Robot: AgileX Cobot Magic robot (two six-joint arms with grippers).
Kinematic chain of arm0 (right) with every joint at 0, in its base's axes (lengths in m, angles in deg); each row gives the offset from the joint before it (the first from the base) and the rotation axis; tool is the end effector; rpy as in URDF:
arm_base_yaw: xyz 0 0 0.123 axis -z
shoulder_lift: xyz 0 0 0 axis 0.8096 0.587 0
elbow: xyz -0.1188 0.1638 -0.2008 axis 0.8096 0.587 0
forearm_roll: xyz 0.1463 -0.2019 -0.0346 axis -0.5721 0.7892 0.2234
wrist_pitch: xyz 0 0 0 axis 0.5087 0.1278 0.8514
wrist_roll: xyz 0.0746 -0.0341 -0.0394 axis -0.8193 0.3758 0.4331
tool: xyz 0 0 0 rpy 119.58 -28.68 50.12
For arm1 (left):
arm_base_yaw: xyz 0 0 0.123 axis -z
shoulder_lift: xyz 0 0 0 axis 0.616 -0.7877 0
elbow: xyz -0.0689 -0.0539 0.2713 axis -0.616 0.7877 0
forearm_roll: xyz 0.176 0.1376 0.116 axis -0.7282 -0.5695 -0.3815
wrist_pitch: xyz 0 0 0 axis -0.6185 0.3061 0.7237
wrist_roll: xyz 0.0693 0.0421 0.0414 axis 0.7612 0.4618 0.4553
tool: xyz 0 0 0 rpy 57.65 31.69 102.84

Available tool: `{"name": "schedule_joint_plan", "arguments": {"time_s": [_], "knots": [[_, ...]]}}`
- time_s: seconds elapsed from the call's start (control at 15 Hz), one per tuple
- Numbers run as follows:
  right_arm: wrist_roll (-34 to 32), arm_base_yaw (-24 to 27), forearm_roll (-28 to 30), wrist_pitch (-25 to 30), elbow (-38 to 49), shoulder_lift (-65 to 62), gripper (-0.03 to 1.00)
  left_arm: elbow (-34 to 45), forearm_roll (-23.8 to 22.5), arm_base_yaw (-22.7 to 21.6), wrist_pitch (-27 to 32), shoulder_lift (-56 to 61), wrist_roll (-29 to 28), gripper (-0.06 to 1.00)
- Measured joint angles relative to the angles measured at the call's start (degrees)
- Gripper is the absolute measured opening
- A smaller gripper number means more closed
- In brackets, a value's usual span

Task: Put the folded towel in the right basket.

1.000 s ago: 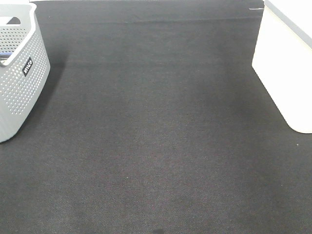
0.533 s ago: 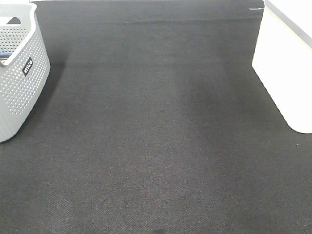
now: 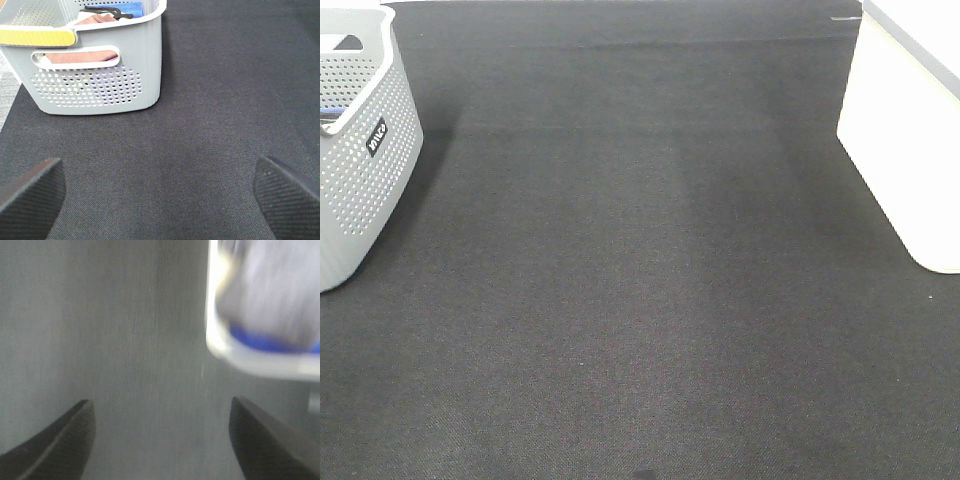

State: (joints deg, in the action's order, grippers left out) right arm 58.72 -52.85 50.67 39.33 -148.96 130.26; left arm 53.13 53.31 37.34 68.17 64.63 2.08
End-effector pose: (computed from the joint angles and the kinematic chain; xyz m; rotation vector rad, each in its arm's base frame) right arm 0.2647 0.0095 0.3739 -0.1132 2.6677 0.1957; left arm -0.0054 -0.0026 0.2777 0.0167 2.0333 -0.0126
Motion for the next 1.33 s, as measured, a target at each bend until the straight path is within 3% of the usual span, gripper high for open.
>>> {"name": "schedule_joint_plan", "arguments": {"time_s": [0.4,0.67,1.0,1.33], "knots": [[-0.29,0.00,3.84,-0.06,28.59,-24.01,0.70,0.00,0.00,0.00,0.00,0.00,0.00,0.97],[-1.38,0.00,7.39,0.06,42.74,-45.84,0.70,0.00,0.00,0.00,0.00,0.00,0.00,0.97],[-1.43,0.00,7.62,-7.16,48.82,-73.85,0.70,0.00,0.00,0.00,0.00,0.00,0.00,0.97],[-1.49,0.00,7.68,-8.25,49.45,-78.09,0.70,0.00,0.00,0.00,0.00,0.00,0.00,0.97]]}}
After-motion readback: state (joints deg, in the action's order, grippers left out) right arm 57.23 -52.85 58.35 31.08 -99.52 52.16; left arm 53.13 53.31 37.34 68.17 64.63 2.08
